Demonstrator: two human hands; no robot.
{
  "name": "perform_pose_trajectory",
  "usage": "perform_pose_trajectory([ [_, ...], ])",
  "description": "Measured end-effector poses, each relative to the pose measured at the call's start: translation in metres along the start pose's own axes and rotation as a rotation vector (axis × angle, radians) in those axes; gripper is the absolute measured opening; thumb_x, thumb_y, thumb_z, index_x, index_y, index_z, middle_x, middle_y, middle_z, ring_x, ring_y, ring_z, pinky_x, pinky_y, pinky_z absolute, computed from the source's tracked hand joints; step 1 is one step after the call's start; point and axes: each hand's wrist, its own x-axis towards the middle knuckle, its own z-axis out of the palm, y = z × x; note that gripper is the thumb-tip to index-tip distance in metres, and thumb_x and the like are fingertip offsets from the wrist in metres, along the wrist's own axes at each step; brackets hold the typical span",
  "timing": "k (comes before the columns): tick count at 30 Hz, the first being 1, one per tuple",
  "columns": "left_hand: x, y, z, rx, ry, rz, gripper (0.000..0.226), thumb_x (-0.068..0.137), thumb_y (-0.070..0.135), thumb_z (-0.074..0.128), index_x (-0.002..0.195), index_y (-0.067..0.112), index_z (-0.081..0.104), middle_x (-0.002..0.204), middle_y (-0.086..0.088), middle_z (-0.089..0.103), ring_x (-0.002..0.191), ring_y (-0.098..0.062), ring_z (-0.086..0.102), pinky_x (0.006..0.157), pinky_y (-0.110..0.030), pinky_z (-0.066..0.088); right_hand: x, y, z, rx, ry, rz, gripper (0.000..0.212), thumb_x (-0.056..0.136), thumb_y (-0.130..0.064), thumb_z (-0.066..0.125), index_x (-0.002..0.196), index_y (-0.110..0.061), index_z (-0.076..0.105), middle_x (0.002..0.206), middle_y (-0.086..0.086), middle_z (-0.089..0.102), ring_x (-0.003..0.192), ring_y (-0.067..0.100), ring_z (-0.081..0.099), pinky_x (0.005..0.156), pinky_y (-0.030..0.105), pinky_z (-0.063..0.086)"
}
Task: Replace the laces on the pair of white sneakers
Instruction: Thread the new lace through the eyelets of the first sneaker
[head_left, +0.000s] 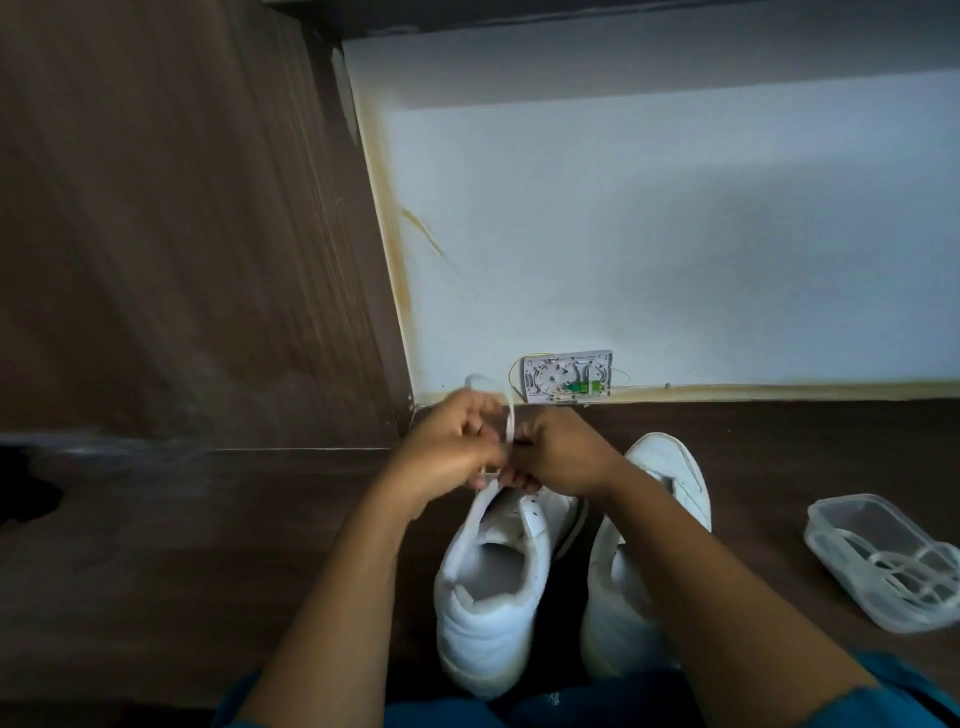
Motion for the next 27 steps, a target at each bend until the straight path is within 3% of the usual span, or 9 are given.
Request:
perform_pose_trajectory([
  [4, 0.001, -0.014, 0.000, 0.164, -0.091, -0.198, 0.025, 0.085, -0.005, 0.046, 0.099, 0.015, 0.050, 0.073, 0.000, 0.052, 0.056, -0.011, 0.046, 0.045, -0.025, 0.045, -0.005, -0.022, -0.023, 0.183, 0.041, -0.031, 0.026, 0.090, -0.014, 0.062, 0.065, -0.011, 0.067, 0.053, -0.002, 0.060, 0.043, 0.001, 0.048, 0.048, 0.015, 0.039],
  [7, 0.005, -0.018, -0.002, -0.058, -0.049, -0.288, 0.017, 0.092, 0.004, 0.041, 0.101, 0.013, 0.052, 0.059, 0.001, 0.056, 0.047, -0.010, 0.045, 0.045, -0.021, 0.042, -0.010, -0.046, -0.028, -0.115, -0.414, 0.049, 0.008, 0.076, -0.009, 0.068, 0.071, -0.012, 0.073, 0.058, -0.002, 0.064, 0.053, 0.002, 0.055, 0.055, 0.015, 0.042],
  [10, 0.011, -0.021, 0.003, 0.101, -0.057, -0.277, 0.014, 0.093, 0.009, 0.048, 0.081, 0.012, 0.054, 0.060, -0.004, 0.050, 0.052, -0.015, 0.044, 0.049, -0.022, 0.031, -0.011, -0.060, 0.003, -0.466, -0.816, 0.146, 0.033, 0.075, -0.017, 0.069, 0.102, 0.000, 0.071, 0.102, 0.020, 0.069, 0.080, 0.033, 0.062, 0.077, 0.037, 0.050],
  [12, 0.016, -0.024, 0.011, 0.199, -0.054, -0.246, 0.032, 0.091, -0.005, 0.045, 0.062, 0.007, 0.051, 0.056, -0.008, 0.048, 0.068, -0.018, 0.042, 0.052, -0.024, 0.034, -0.011, -0.064, 0.007, -0.532, -0.664, 0.222, 0.024, 0.085, -0.011, 0.062, 0.104, 0.004, 0.067, 0.100, 0.020, 0.066, 0.066, 0.026, 0.054, 0.063, 0.028, 0.045],
  [15, 0.021, -0.028, 0.020, 0.284, -0.013, -0.197, 0.017, 0.087, -0.002, 0.056, 0.072, 0.001, 0.062, 0.066, -0.010, 0.055, 0.066, -0.012, 0.046, 0.046, -0.014, 0.034, -0.014, -0.050, -0.013, -0.704, -0.335, 0.188, 0.016, 0.086, -0.021, 0.062, 0.077, -0.008, 0.062, 0.076, 0.011, 0.063, 0.051, 0.019, 0.053, 0.051, 0.026, 0.045],
  [17, 0.025, -0.032, 0.020, 0.387, -0.023, -0.162, 0.021, 0.088, 0.011, 0.060, 0.067, 0.006, 0.061, 0.062, -0.006, 0.052, 0.057, -0.010, 0.042, 0.047, -0.020, 0.031, -0.017, -0.045, -0.016, -0.593, -0.410, 0.314, 0.018, 0.083, -0.028, 0.067, 0.092, -0.012, 0.063, 0.072, 0.006, 0.062, 0.045, 0.015, 0.055, 0.043, 0.024, 0.049],
  [21, 0.029, -0.034, 0.019, 0.688, -0.059, -0.134, 0.035, 0.095, 0.026, 0.052, 0.068, 0.003, 0.059, 0.070, -0.016, 0.060, 0.067, -0.027, 0.053, 0.049, -0.028, 0.027, -0.014, -0.037, -0.009, -0.514, -0.414, 0.387, 0.019, 0.076, -0.019, 0.069, 0.061, -0.014, 0.059, 0.066, 0.009, 0.061, 0.044, 0.018, 0.058, 0.056, 0.029, 0.055],
  [24, 0.025, -0.025, 0.021, 0.482, -0.020, -0.152, 0.043, 0.096, 0.029, 0.050, 0.061, 0.004, 0.055, 0.056, -0.015, 0.048, 0.054, -0.019, 0.039, 0.050, -0.028, 0.023, -0.014, -0.029, -0.020, -0.475, -0.408, 0.402, 0.009, 0.074, -0.010, 0.069, 0.081, -0.004, 0.069, 0.068, 0.011, 0.061, 0.044, 0.019, 0.055, 0.043, 0.021, 0.048],
  [27, 0.023, -0.016, 0.017, 0.096, 0.073, -0.162, 0.038, 0.089, 0.045, 0.055, 0.074, 0.010, 0.057, 0.079, -0.007, 0.054, 0.077, -0.017, 0.047, 0.072, -0.028, 0.038, -0.018, -0.026, -0.028, -0.431, -0.414, 0.365, 0.029, 0.072, -0.008, 0.071, 0.101, -0.004, 0.069, 0.074, 0.011, 0.061, 0.050, 0.020, 0.053, 0.048, 0.019, 0.043],
])
